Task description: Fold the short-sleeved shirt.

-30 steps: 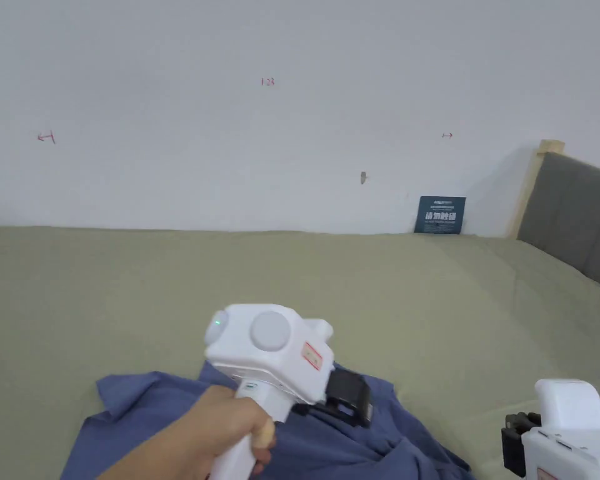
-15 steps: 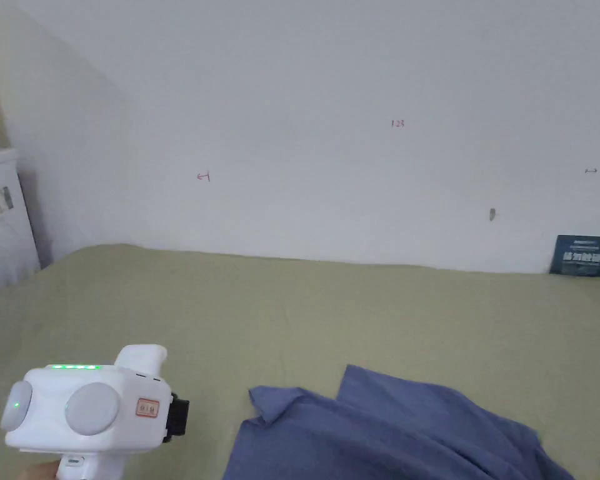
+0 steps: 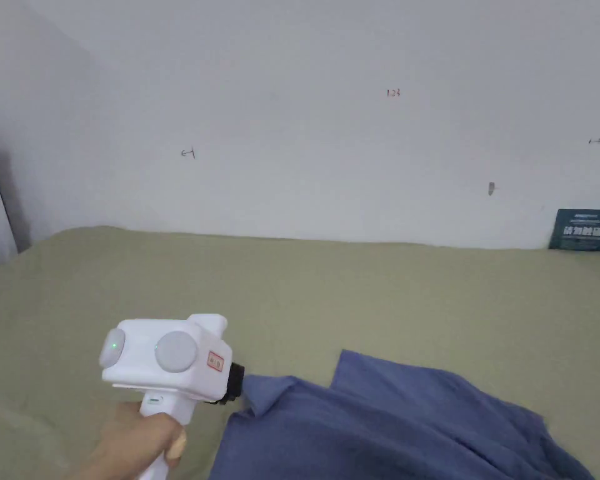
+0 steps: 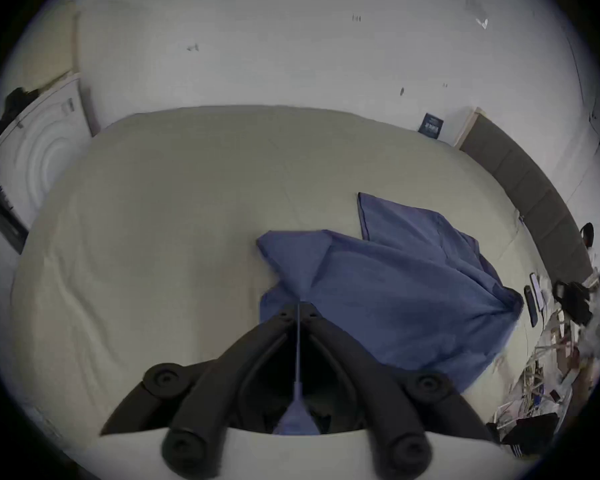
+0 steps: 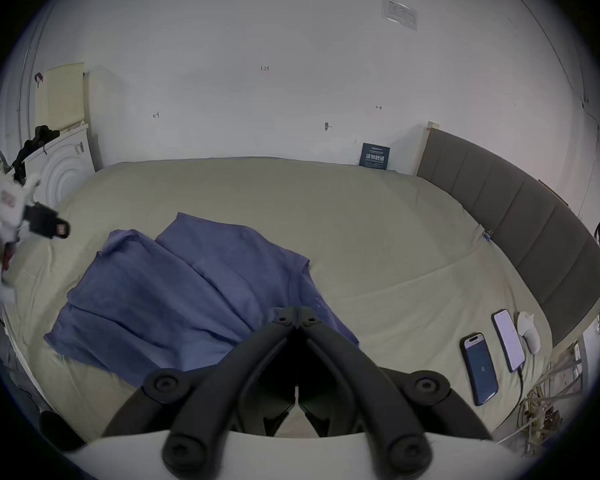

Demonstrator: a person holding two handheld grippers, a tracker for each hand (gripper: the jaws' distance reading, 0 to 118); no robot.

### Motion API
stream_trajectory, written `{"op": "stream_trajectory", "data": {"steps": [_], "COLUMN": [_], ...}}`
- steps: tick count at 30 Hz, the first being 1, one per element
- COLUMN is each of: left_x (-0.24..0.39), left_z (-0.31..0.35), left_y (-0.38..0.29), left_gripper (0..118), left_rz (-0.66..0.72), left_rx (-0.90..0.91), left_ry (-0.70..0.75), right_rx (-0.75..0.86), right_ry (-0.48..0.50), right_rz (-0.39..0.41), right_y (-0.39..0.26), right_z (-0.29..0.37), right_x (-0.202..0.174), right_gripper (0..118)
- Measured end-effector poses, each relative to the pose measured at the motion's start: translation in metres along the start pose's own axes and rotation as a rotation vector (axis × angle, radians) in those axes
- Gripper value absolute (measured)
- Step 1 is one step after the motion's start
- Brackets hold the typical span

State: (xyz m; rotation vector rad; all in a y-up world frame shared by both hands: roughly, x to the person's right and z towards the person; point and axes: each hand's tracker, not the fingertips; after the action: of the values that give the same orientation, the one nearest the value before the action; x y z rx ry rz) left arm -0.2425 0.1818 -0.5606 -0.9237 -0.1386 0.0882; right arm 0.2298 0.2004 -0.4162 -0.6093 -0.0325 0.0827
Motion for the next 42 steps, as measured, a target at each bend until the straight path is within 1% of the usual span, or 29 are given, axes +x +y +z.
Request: {"op": "stream_trajectory", "data": {"steps": [1,2,3,4,5,7,9,11,12,14,15,16,17,18,19,20,21,22,24,25,27,28,29,30,31,32,33,37,42], "left_x": [0.001,0.004,0.005,0.005,0.005,0.004,0.005,0.009,0.01,0.015,0.016,0.017,0.019,0.018,0.02,0.022,0.023,0.02,0.018,0.018,0.015,0.014,0.013,0.009,0.007,0.006,0.005,0.015,0.018], "left_z": [-0.021,-0.038,-0.056,-0.074,-0.088,-0.108,-0.127,-0.14,-0.145,-0.142,-0.138,-0.134,-0.13,-0.129,-0.126,-0.123,-0.12,-0.118,-0.115,-0.112,-0.111,-0.109,-0.107,-0.108,-0.107,-0.105,-0.102,-0.076,-0.037], "left_y": [0.012,0.021,0.03,0.036,0.042,0.052,0.058,0.059,0.059,0.058,0.056,0.054,0.053,0.055,0.057,0.058,0.059,0.061,0.066,0.067,0.069,0.069,0.07,0.071,0.072,0.072,0.073,0.069,0.08], "left_gripper": [12,36,82,110,118,118,118,109,88,28,8,8,8,7,7,7,7,7,7,7,7,7,7,7,7,7,7,7,7], "left_rz": [-0.006,0.018,0.044,0.089,0.135,0.172,0.203,0.198,0.184,0.143,0.137,0.162,0.181,0.171,0.129,0.092,0.079,0.089,0.091,0.089,0.08,0.084,0.086,0.086,0.083,0.076,0.069,0.041,0.048], "left_rx": [-0.052,-0.09,-0.127,-0.162,-0.165,-0.148,-0.172,-0.228,-0.259,-0.247,-0.212,-0.176,-0.158,-0.164,-0.155,-0.132,-0.122,-0.122,-0.129,-0.125,-0.117,-0.112,-0.11,-0.11,-0.108,-0.105,-0.1,-0.055,0.044], "left_ry": [-0.015,-0.025,-0.024,-0.036,-0.033,-0.046,-0.008,0.015,0.028,0.156,0.149,0.065,0.039,0.05,0.067,0.069,0.059,0.054,0.048,0.046,0.038,0.035,0.029,0.026,0.024,0.019,0.017,0.001,-0.029], "right_rx": [-0.002,-0.006,-0.01,-0.018,-0.025,-0.033,-0.043,-0.046,-0.049,-0.057,-0.062,-0.08,-0.1,-0.116,-0.148,-0.203,-0.208,-0.166,-0.169,-0.17,-0.193,-0.232,-0.252,-0.273,-0.29,-0.29,-0.268,-0.243,-0.203], "right_ry": [-0.005,-0.016,-0.022,-0.026,-0.031,-0.041,-0.05,-0.065,-0.063,-0.066,-0.063,-0.035,0.0,0.04,0.092,0.136,0.156,0.193,0.194,0.191,0.202,0.217,0.225,0.233,0.236,0.238,0.232,0.209,0.224], "right_rz": [0.007,0.014,0.018,0.025,0.03,0.038,0.038,0.026,0.021,0.012,0.007,-0.016,-0.043,-0.058,-0.08,-0.084,-0.06,-0.042,0.022,0.023,-0.002,-0.045,-0.091,-0.125,-0.154,-0.165,-0.163,-0.1,-0.139], "right_y": [0.0,0.0,-0.001,-0.001,0.0,0.0,0.002,0.002,0.002,0.001,0.0,-0.002,-0.004,-0.006,-0.01,-0.014,-0.017,-0.022,-0.028,-0.032,-0.034,-0.035,-0.036,-0.037,-0.035,-0.035,-0.036,-0.03,-0.006], "right_z": [-0.001,-0.001,-0.002,-0.004,-0.006,-0.011,-0.017,-0.023,-0.025,-0.031,-0.033,-0.037,-0.04,-0.043,-0.048,-0.053,-0.055,-0.054,-0.058,-0.064,-0.078,-0.086,-0.093,-0.096,-0.098,-0.098,-0.095,-0.08,-0.068], "right_x": [0.005,0.009,0.013,0.018,0.022,0.03,0.037,0.043,0.046,0.049,0.051,0.053,0.056,0.058,0.058,0.056,0.053,0.05,0.041,0.039,0.036,0.035,0.037,0.038,0.039,0.038,0.037,0.028,0.025], "right_gripper": [0,0,0,0,0,0,0,0,0,0,3,13,37,83,111,118,114,112,112,112,111,111,107,87,57,13,5,5,5]}}
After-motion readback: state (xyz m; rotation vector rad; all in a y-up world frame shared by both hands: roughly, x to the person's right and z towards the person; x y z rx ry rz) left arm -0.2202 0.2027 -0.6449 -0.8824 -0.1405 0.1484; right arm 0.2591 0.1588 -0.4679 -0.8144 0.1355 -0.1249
